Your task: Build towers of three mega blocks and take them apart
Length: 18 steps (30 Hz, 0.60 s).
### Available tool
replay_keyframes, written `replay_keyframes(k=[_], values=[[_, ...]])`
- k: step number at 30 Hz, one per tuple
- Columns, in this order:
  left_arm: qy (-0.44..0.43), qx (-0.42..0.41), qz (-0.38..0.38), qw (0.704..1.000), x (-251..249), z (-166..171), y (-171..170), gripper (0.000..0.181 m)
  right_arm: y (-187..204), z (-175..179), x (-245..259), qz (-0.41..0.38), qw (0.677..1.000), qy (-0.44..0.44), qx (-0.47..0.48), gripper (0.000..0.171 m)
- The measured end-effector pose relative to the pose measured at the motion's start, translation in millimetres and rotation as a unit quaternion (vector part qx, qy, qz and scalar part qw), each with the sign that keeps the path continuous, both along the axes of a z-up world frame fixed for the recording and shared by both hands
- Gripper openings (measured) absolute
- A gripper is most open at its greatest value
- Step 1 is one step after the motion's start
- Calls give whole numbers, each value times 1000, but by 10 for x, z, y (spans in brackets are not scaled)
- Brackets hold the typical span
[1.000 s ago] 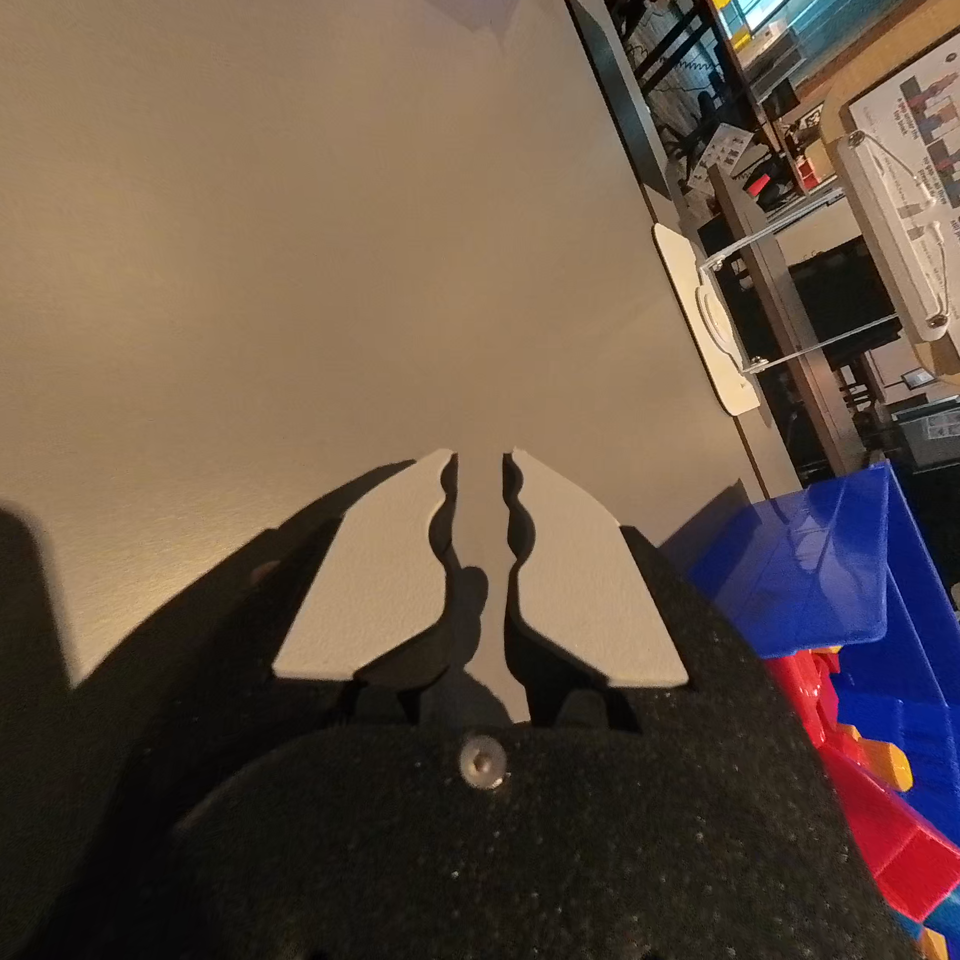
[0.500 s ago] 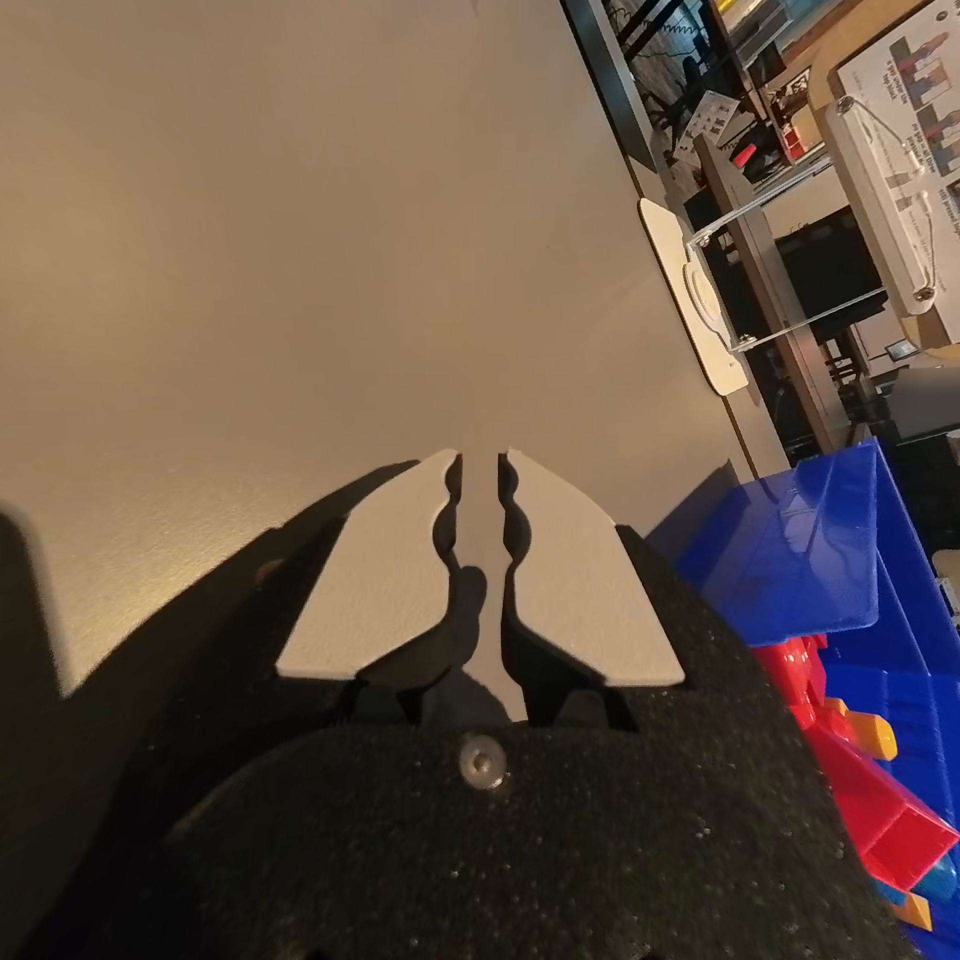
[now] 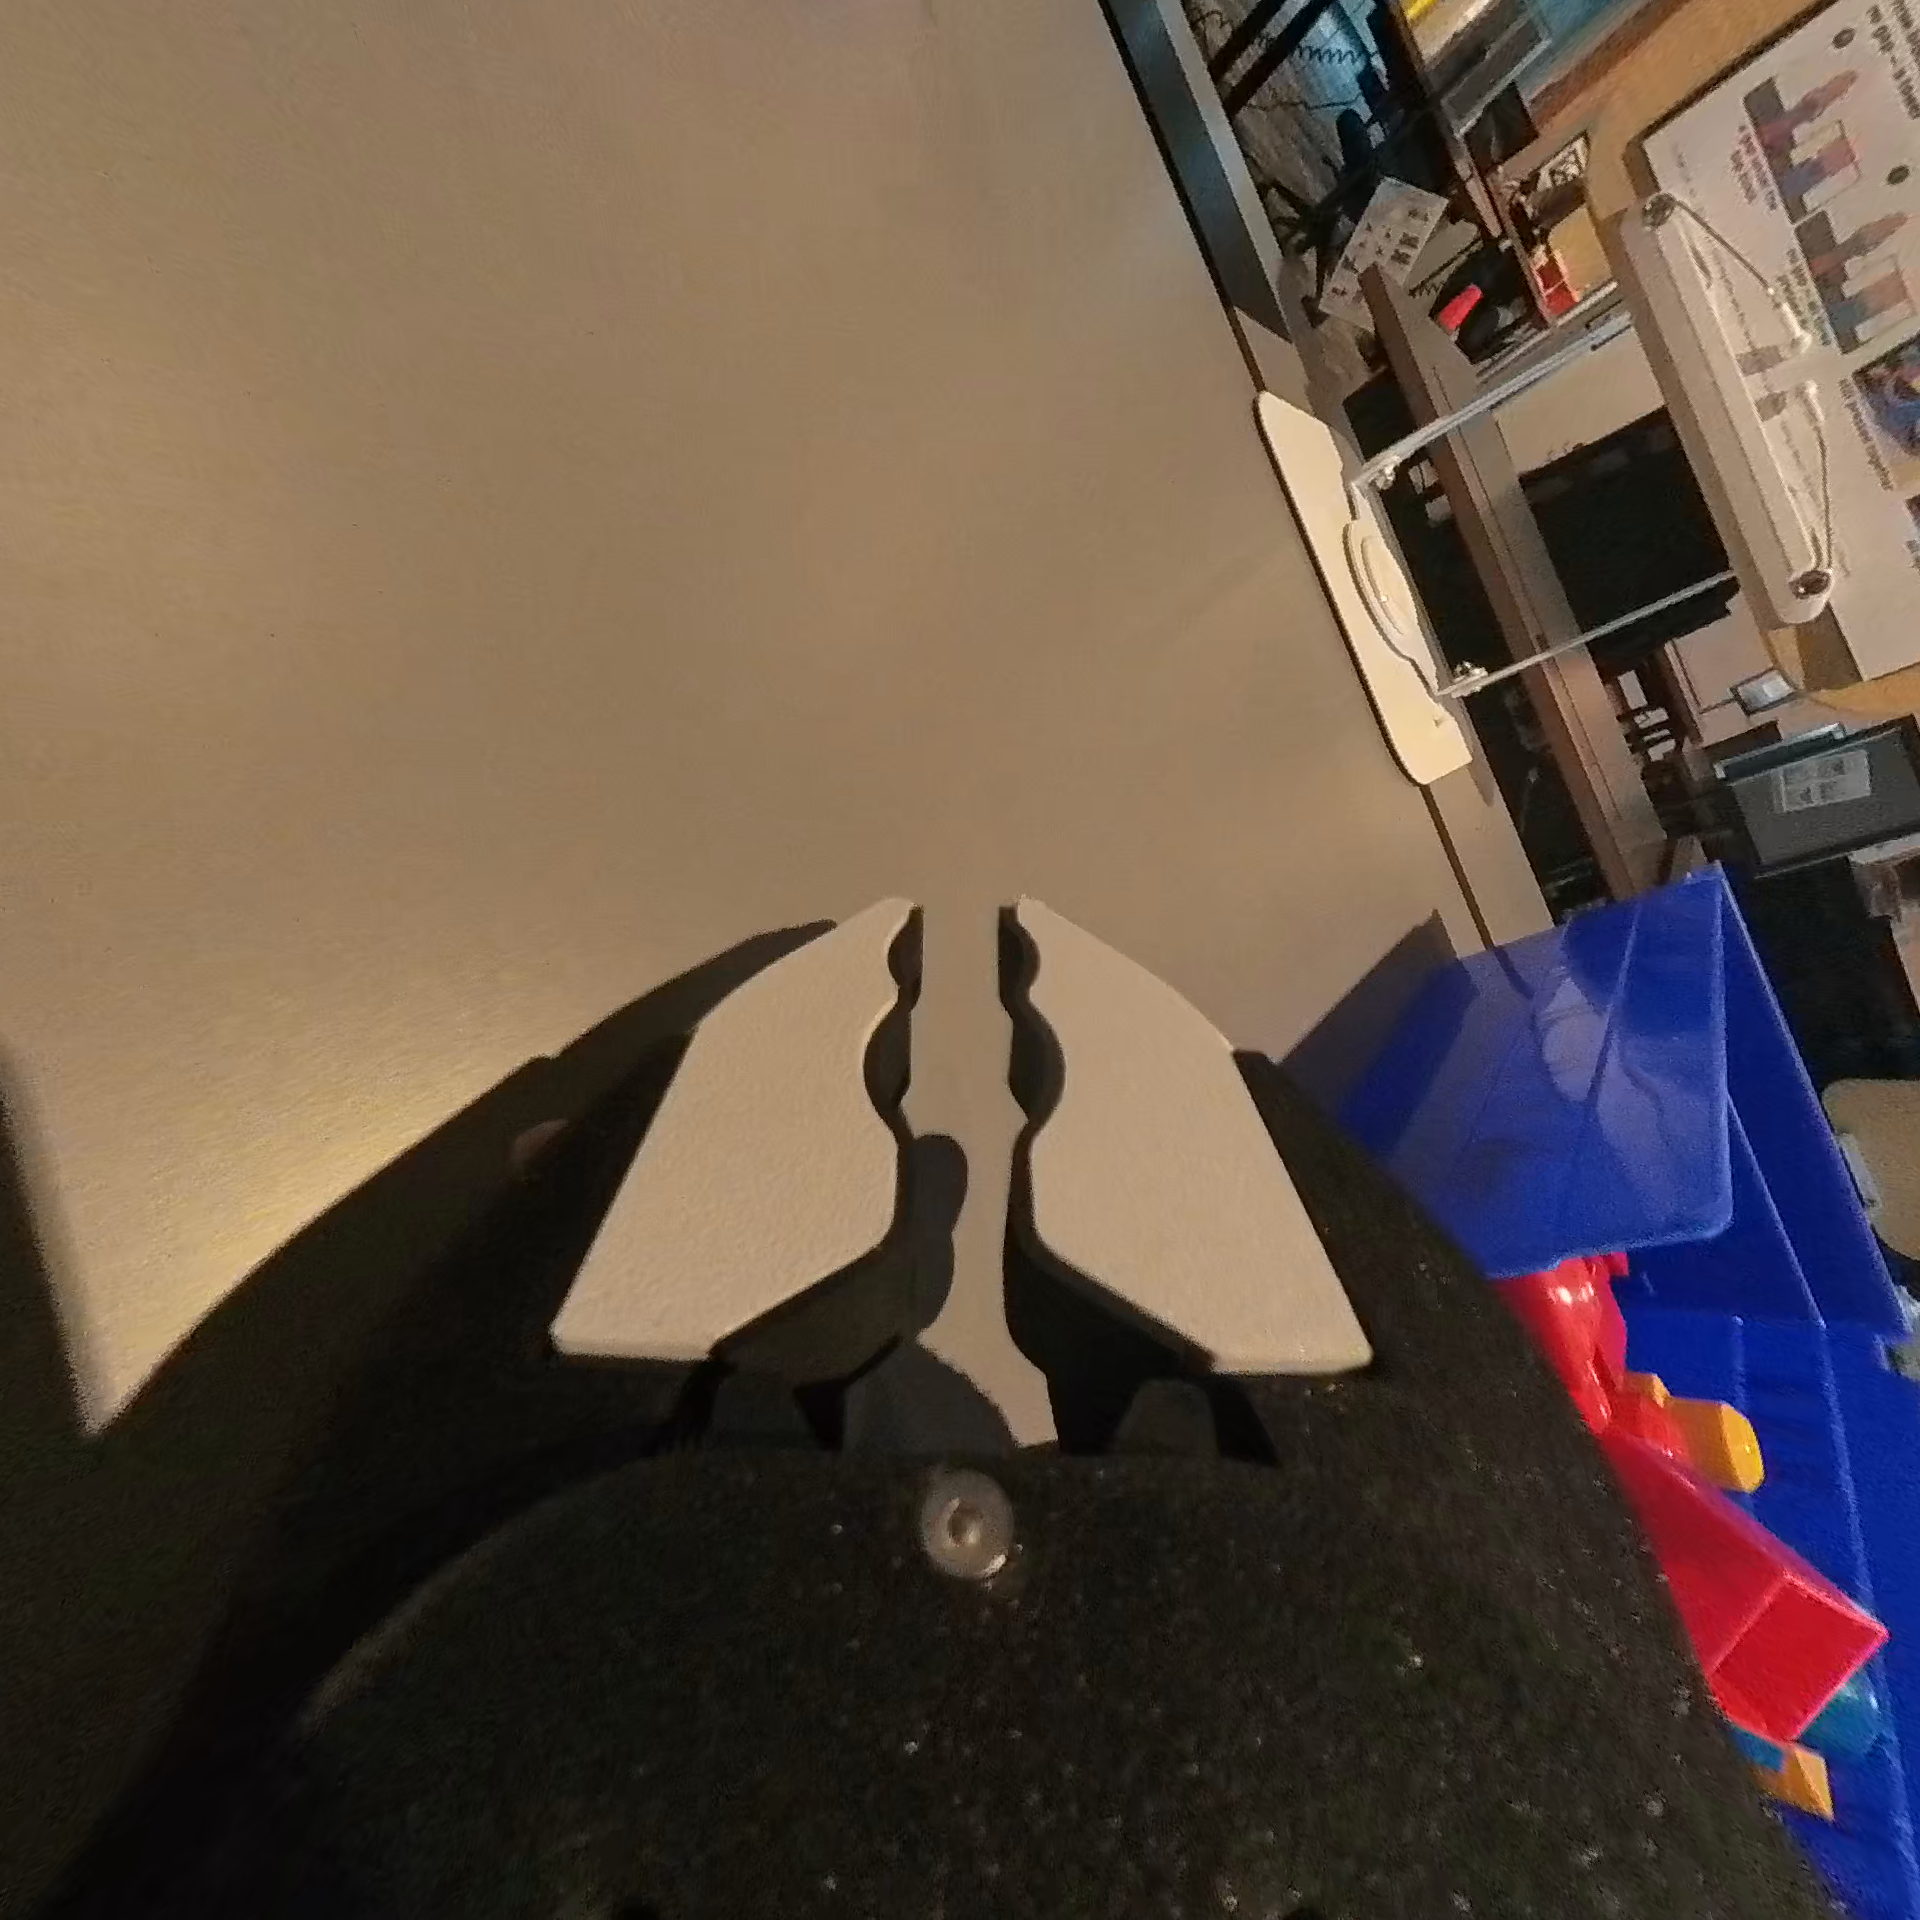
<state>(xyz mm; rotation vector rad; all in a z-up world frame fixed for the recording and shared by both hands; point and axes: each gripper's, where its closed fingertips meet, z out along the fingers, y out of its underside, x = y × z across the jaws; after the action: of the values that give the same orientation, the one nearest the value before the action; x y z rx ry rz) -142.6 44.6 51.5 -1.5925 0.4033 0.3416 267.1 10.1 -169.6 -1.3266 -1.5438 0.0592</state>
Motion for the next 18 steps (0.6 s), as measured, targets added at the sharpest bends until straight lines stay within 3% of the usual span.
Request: replay_keyframes(k=[4,8,11,18], values=[[-28,-77,-233,969,1724,-385,-203,38,44,95,46,-16,999,30,6,15],[-21,-174,-371,912,2920,-1104,-398,38,-52,305,70,23,990,124,-57,17],[-3,-236,-415,878,3345,-1495,-511,38,-174,454,90,64,974,186,-113,20],[-30,-230,-435,870,3553,-1577,-488,38,-293,344,4,91,980,142,-105,22]])
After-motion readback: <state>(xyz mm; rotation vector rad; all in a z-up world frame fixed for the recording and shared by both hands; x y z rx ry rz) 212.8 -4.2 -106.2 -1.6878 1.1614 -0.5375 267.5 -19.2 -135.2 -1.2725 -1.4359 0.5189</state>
